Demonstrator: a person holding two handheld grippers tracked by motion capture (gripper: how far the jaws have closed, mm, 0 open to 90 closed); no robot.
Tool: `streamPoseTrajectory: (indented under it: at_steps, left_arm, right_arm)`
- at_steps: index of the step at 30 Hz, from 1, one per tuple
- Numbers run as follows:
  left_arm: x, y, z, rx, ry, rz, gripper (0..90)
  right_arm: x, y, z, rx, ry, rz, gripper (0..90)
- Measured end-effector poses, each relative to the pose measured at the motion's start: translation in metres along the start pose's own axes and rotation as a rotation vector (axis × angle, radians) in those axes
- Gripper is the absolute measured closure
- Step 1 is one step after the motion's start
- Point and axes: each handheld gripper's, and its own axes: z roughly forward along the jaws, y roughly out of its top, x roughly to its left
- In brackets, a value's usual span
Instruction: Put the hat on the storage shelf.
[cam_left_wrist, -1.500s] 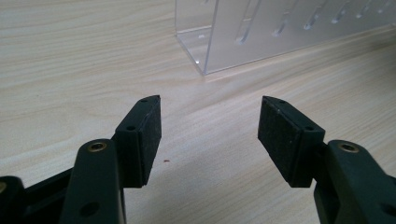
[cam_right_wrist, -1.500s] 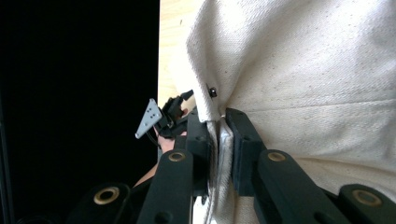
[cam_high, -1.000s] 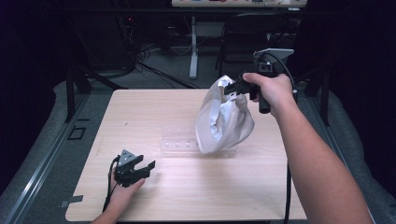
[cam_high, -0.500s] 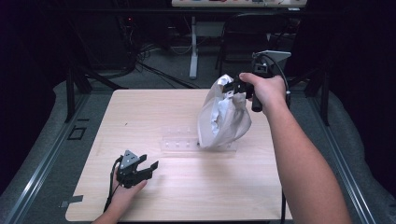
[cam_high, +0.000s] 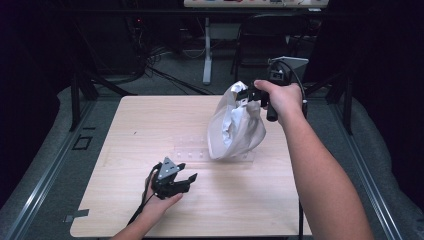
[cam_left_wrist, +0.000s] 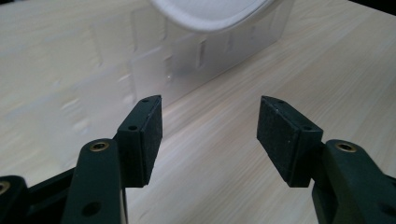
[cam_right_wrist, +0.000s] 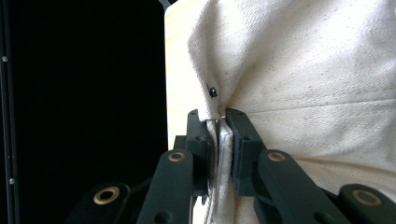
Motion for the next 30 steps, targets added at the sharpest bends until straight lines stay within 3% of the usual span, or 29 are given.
streamPoseTrajectory:
  at_steps: [5, 6, 9, 14, 18, 20, 21, 23, 26, 30]
  left_arm:
    - [-0.016, 0.021, 0.011, -0.025, -0.012, 0.017, 41.0]
    - [-0.022, 0.030, 0.016, -0.038, 0.001, 0.025, 41.0]
    - [-0.028, 0.038, 0.022, -0.040, 0.005, 0.035, 41.0]
    - [-0.037, 0.050, 0.035, -0.037, 0.059, 0.095, 41.0]
    - [-0.042, 0.055, 0.043, -0.019, 0.077, 0.115, 47.8]
    - [-0.043, 0.056, 0.044, -0.010, 0.095, 0.125, 61.6]
    - [-0.043, 0.056, 0.044, -0.009, 0.096, 0.125, 61.6]
    - [-0.042, 0.056, 0.043, -0.005, 0.101, 0.132, 71.2]
    - [-0.040, 0.056, 0.039, -0.013, 0.107, 0.149, 74.2]
    - [-0.033, 0.057, 0.036, -0.021, 0.089, 0.139, 77.5]
  right_arm:
    - [0.001, 0.000, 0.001, 0.001, 0.000, -0.006, 80.5]
    - [0.001, 0.000, 0.001, 0.002, -0.005, -0.007, 80.5]
    - [0.001, -0.001, 0.000, 0.002, -0.005, -0.009, 80.5]
    - [0.002, -0.001, 0.000, 0.004, -0.005, -0.013, 80.5]
    - [0.002, -0.002, 0.000, 0.003, -0.005, -0.013, 80.5]
    - [0.002, -0.002, 0.000, 0.006, -0.003, -0.016, 80.5]
    - [0.002, -0.002, 0.000, 0.006, -0.003, -0.016, 80.5]
    - [0.002, -0.002, 0.000, 0.006, -0.006, -0.016, 80.6]
    - [0.002, -0.002, -0.001, 0.007, -0.006, -0.019, 80.6]
    - [0.006, -0.004, -0.003, 0.010, -0.002, -0.026, 80.6]
